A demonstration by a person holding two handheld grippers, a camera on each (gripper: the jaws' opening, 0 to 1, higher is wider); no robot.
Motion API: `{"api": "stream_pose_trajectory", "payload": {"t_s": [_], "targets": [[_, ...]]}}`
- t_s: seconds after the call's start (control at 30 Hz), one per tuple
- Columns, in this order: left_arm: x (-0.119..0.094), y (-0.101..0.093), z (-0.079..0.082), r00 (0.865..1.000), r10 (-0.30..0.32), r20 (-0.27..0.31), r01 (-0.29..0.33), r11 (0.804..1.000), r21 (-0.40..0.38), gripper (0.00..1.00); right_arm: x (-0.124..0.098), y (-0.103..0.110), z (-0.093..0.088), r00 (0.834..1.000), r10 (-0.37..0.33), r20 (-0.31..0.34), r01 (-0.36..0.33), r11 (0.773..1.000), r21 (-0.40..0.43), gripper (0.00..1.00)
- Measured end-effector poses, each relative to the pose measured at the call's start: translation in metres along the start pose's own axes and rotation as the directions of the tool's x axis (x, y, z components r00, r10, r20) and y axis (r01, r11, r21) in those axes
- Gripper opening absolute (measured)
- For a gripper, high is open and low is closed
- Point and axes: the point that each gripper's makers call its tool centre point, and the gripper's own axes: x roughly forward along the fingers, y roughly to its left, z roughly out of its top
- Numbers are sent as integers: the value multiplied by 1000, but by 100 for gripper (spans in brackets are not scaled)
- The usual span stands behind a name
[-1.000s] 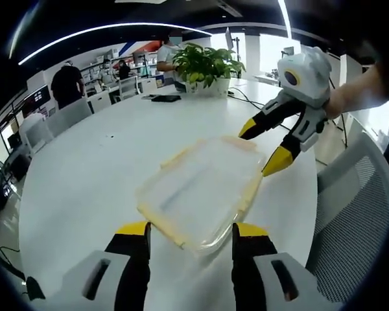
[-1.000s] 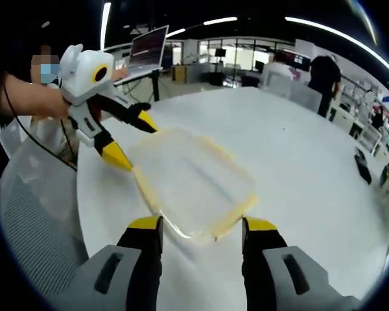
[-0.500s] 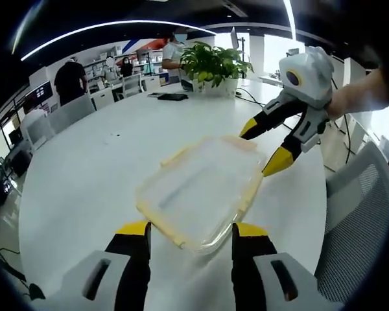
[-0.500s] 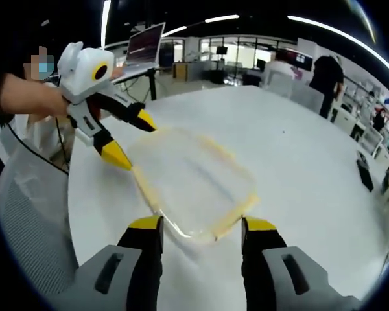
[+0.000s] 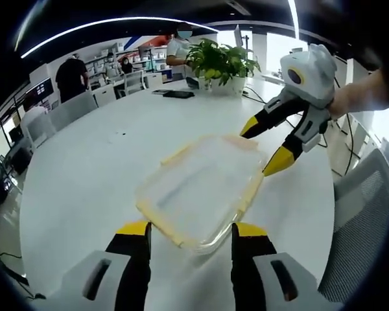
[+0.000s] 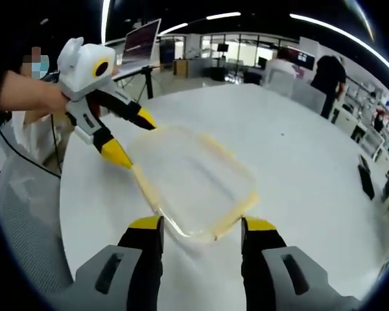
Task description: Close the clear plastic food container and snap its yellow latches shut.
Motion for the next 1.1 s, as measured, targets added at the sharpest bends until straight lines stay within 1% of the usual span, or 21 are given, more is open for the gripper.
{"api": "stream_pose_trajectory", "payload": {"t_s": [0.3, 0.67, 0.8, 0.97, 1.1], "targets": [[6, 9, 4, 1000, -1, -8, 1, 1000, -13, 44, 6, -9, 5, 1000, 3, -14, -3, 1000, -7, 45], [7, 10, 5, 1000, -3, -9, 3, 1000, -30, 43, 6, -11, 6, 1000, 3, -21, -3, 1000, -7, 45], [4, 8, 5, 1000, 6, -6, -7, 1000, -23, 44, 2, -6, 3, 1000, 6, -8, -6, 1000, 11, 45], [-6, 5, 6, 1000, 18, 20, -17, 999, -37, 47, -5, 1, -2, 1000, -1, 10, 1, 1000, 24, 48], [-15, 1, 5, 999, 26, 41, -24, 999, -45, 48, -15, 8, -10, 1000, -13, 19, 13, 1000, 26, 50]]}}
